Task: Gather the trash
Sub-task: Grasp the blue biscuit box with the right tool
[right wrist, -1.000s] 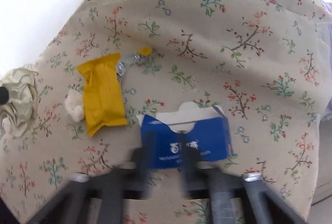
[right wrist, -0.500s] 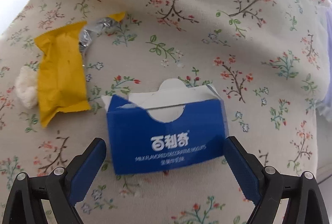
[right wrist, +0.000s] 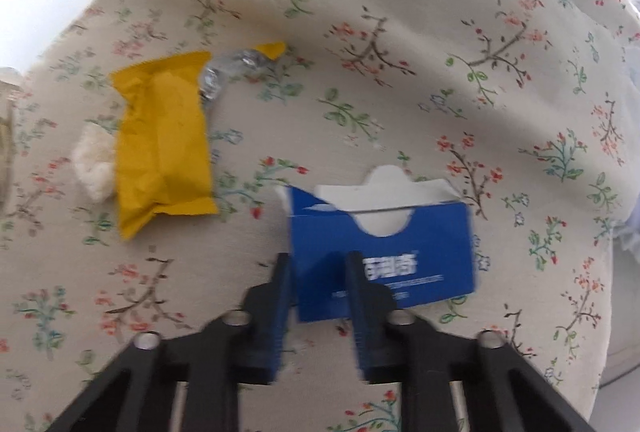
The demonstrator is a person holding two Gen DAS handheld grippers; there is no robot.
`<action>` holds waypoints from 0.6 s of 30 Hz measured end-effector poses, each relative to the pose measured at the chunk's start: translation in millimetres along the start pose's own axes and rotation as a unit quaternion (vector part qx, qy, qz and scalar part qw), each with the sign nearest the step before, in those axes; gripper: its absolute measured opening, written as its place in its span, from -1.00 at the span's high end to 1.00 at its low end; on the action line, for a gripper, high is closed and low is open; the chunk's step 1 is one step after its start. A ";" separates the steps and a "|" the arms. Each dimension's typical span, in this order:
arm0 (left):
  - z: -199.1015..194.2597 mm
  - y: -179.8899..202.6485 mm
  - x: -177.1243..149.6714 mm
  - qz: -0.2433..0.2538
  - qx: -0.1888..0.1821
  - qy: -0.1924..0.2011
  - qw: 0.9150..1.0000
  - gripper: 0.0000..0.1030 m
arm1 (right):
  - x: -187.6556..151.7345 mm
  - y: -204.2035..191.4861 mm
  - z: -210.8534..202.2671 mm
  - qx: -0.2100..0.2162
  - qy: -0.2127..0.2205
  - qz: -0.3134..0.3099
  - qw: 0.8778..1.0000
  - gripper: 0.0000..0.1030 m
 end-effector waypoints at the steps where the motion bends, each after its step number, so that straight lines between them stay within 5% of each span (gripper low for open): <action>1: 0.3 0.2 -0.2 0.000 0.000 0.000 1.000 0.81 | 0.1 -1.8 -2.6 0.004 0.001 -0.002 1.000 0.90; 5: 1.3 0.5 -0.6 0.001 0.001 -0.002 1.000 0.81 | -4.0 3.1 -23.0 0.066 0.001 0.019 0.998 0.84; 7: 1.4 0.4 -0.2 0.000 0.001 -0.001 1.000 0.81 | -10.2 14.0 -32.3 0.095 0.013 0.057 0.994 0.34; 8: 1.6 0.3 0.1 -0.001 0.001 -0.002 1.000 0.81 | -11.2 24.4 -39.5 0.102 0.023 0.086 0.991 -0.21; 9: 1.9 0.6 0.2 -0.001 0.001 -0.002 1.000 0.81 | -6.7 27.2 -40.8 0.104 0.037 0.113 0.987 -0.55; 14: 4.4 4.0 -0.1 0.004 0.002 -0.004 1.000 0.81 | -12.2 67.5 -32.2 0.140 0.046 0.276 0.950 -0.62; 18: 7.9 7.9 -1.1 0.009 0.007 -0.006 1.000 0.81 | -24.5 82.3 -11.7 0.150 0.030 0.405 0.902 -0.62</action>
Point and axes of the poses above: each gripper's, at about its wrist camera, not at the fingertips, and z roughly the way its jaws point, y to its right, x to its top, the point moved 3 cm from there along z, roughly the way its jaws point, and after that the axes turned 13 degrees about x, right-handed, at the moved point
